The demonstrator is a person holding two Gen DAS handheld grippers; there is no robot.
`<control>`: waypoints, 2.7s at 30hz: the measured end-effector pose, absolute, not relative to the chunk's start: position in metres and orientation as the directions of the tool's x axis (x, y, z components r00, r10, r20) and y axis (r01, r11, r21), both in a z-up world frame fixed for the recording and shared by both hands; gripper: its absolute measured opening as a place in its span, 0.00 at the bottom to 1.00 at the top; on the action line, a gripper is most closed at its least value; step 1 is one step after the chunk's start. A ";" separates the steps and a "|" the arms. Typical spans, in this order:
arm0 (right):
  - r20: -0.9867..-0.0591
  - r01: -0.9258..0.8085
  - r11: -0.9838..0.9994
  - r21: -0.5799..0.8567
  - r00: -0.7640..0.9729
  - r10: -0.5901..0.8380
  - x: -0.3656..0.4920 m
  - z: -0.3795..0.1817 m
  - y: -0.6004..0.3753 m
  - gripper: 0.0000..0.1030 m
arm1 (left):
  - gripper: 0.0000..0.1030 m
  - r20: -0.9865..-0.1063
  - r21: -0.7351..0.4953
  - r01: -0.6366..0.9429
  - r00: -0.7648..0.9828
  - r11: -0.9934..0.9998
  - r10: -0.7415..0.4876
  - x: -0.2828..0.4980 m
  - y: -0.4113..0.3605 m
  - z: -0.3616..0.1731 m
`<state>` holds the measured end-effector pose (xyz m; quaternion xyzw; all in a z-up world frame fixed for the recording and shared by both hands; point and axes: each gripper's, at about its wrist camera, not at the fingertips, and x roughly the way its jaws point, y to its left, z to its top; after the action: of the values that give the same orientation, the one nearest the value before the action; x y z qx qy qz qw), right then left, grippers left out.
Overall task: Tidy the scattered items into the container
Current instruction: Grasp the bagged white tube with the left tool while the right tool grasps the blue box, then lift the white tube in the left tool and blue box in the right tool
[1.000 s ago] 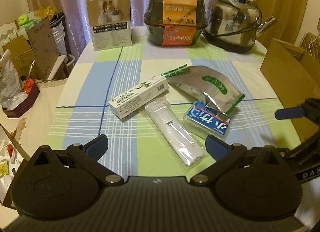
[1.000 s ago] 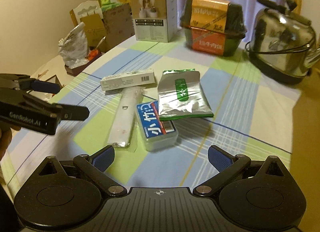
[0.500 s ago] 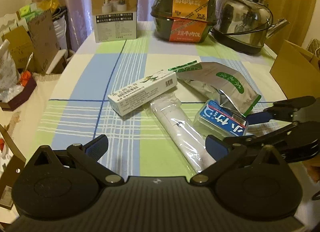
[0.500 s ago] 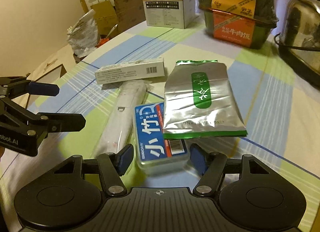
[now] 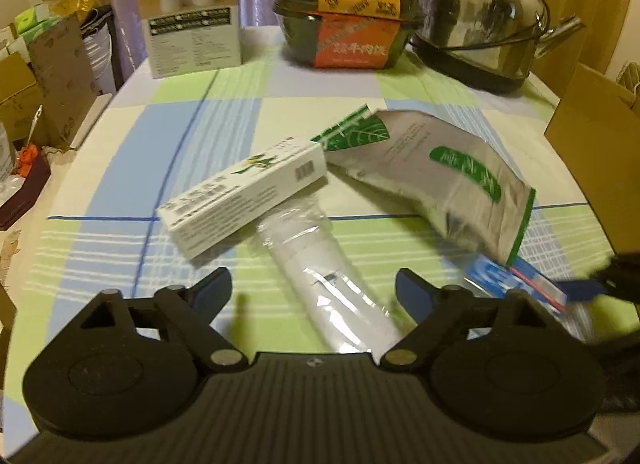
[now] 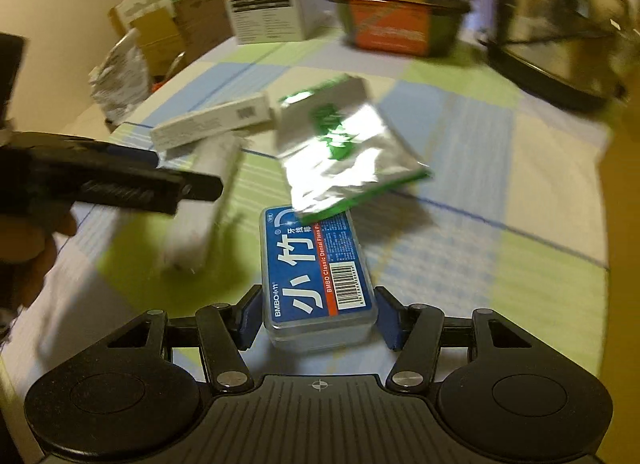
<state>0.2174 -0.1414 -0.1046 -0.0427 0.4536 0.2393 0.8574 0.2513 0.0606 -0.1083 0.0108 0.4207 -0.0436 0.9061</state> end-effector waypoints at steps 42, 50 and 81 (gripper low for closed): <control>-0.768 -0.374 0.923 0.093 0.563 0.305 0.127 -0.105 -0.187 0.80 | 0.34 -0.850 0.010 0.349 0.497 0.937 -0.176 0.174 0.004 -0.105; -0.779 -0.420 0.904 0.073 0.542 0.315 0.137 -0.108 -0.181 0.80 | 0.34 -0.847 0.007 0.376 0.495 0.927 -0.194 0.171 0.004 -0.105; -0.738 -0.323 0.945 0.043 0.628 0.248 0.094 -0.047 -0.200 0.57 | 0.32 -0.823 0.011 0.408 0.523 0.913 -0.223 0.127 -0.020 -0.045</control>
<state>0.0941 -0.1997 -0.0468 -0.0467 0.4011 0.1586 0.9010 0.1267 -0.0202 -0.0450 0.1018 0.4532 -0.1821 0.8666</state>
